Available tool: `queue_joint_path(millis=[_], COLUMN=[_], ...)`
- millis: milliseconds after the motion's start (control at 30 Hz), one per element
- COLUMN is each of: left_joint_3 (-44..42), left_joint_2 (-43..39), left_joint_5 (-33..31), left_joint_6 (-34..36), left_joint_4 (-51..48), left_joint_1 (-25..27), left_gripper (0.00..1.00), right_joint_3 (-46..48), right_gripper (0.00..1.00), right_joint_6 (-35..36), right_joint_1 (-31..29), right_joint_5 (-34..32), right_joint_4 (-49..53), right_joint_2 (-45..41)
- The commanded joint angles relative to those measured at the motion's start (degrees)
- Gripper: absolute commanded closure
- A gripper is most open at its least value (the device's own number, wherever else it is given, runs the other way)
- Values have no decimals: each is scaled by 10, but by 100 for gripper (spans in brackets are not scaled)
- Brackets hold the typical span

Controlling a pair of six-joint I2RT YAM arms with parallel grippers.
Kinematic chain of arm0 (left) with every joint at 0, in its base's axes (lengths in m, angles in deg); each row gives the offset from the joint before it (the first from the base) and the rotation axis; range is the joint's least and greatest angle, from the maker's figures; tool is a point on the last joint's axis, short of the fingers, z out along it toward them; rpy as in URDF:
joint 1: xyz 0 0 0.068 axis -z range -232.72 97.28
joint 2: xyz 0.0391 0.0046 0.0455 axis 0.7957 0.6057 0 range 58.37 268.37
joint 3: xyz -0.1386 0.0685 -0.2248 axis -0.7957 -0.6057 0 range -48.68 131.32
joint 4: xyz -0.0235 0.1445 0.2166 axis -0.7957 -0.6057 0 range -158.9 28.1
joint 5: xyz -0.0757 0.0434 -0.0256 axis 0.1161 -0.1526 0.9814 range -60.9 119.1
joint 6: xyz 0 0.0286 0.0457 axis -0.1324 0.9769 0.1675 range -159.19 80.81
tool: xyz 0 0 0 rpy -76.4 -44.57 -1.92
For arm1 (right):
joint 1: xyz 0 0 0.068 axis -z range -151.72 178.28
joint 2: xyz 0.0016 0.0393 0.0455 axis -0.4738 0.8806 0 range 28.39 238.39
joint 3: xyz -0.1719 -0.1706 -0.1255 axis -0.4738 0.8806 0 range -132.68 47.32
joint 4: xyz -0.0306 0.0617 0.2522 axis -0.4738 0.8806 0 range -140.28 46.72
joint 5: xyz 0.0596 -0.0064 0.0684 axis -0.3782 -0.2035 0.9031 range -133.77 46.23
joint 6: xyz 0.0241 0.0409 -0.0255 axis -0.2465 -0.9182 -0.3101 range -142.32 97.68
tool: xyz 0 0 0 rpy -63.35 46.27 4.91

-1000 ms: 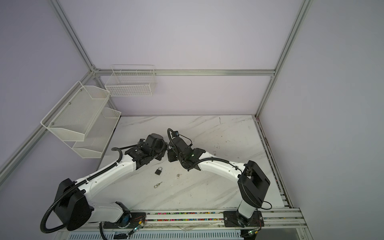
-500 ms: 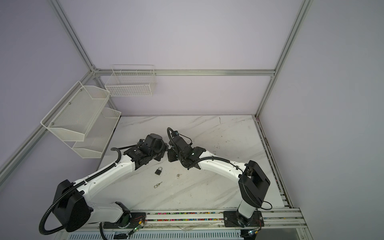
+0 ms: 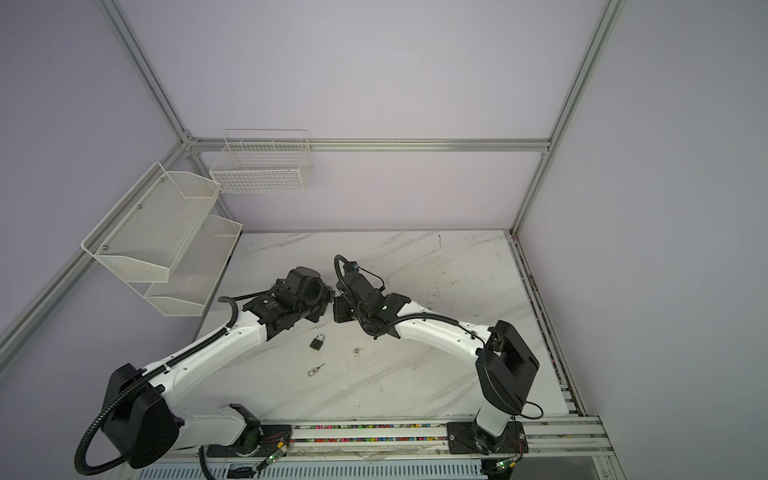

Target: Unlock with the key

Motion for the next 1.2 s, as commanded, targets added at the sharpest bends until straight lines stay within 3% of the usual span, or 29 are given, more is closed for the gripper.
queue_joint_path(millis=[0, 300, 667, 733, 833, 967, 1067, 1167], left_joint_3=[-12, 6, 18, 25, 30, 26, 21, 17], left_joint_2=[-31, -45, -36, -31, -30, -44, -51, -54], left_joint_5=[20, 11, 75, 92, 122, 127, 122, 118], left_joint_6=[8, 7, -7, -5, -5, -11, -17, -19], left_joint_4=[20, 14, 35, 36, 35, 36, 37, 37], left_joint_1=[6, 5, 31, 37, 39, 46, 52, 57], left_gripper=[94, 95, 96, 96, 96, 96, 96, 96], right_joint_3=[-43, -55, -54, -70, -111, -79, -54, -38], right_gripper=[100, 100, 100, 100, 100, 100, 100, 100], right_joint_6=[6, -2, 10, 19, 82, 135, 160, 150], right_joint_1=[-12, -12, -8, -9, -28, -30, -30, -21], right_joint_5=[-21, -20, 77, 45, -66, -143, -140, -49], right_joint_4=[-5, 11, -132, -118, -49, -70, -111, -159], right_joint_2=[13, 37, 29, 29, 48, 37, 28, 15])
